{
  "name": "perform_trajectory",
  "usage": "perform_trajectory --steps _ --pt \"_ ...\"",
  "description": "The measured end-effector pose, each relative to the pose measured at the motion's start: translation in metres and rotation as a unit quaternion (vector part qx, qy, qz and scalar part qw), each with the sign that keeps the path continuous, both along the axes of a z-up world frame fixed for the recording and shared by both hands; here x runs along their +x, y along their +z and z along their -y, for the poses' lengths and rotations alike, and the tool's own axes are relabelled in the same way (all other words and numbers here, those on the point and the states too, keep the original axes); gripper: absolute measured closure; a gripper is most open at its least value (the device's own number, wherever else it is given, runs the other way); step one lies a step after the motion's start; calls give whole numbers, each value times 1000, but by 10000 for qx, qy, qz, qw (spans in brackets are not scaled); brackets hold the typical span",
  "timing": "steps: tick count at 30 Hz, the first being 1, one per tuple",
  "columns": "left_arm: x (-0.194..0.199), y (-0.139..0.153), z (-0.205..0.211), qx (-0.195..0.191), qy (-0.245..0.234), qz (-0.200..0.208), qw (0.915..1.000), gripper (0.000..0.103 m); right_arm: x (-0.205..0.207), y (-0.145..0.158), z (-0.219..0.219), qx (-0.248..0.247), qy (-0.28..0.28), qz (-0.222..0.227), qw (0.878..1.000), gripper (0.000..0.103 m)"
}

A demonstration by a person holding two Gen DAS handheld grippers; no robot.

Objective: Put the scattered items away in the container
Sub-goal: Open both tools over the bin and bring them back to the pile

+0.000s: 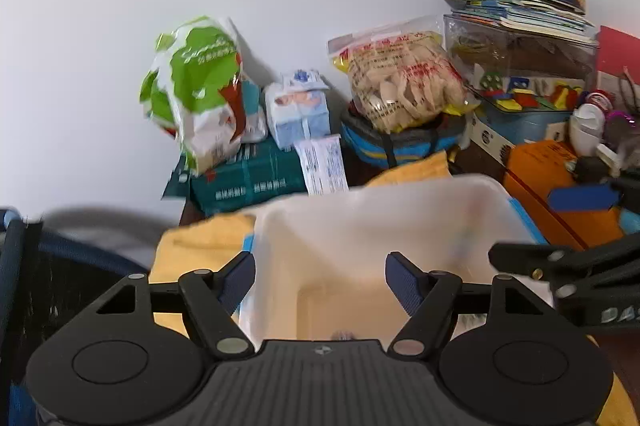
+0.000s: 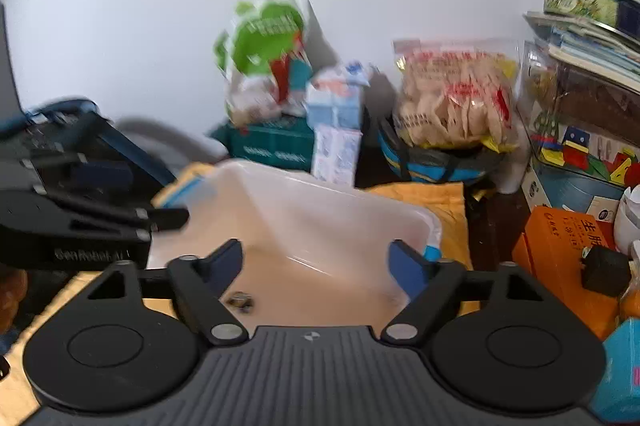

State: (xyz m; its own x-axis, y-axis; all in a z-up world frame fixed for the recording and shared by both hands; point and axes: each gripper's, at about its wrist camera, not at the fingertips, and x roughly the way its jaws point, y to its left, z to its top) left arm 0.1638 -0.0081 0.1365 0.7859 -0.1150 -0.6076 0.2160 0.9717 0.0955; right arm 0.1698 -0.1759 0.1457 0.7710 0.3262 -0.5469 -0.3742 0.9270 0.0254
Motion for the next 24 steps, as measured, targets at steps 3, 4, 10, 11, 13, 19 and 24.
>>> perform_trajectory --steps 3,4,10,11,13,19,24 --pt "-22 -11 -8 -234 -23 -530 9983 28 -29 -2 3 101 297 -22 9995 18" --pt "-29 -17 -11 -325 3 -703 9970 28 -38 -5 5 108 405 -55 9991 18" --pt "-77 -69 -18 -25 -45 -1250 9921 28 -82 -52 10 -446 959 -718 9918 22" --pt "-85 -78 -19 86 -35 -1295 9915 28 -89 -60 11 -531 1010 -845 9899 23" --pt "-99 -95 -21 332 -17 -1480 9884 28 -106 -72 13 -671 1084 -946 9873 23" --pt "-128 -127 -33 515 90 -1931 9798 30 -130 -107 13 -773 1011 -1588 9791 24" --pt "-135 -131 -35 63 -53 -2089 9779 37 -138 -114 5 -658 1079 -1703 9773 31"
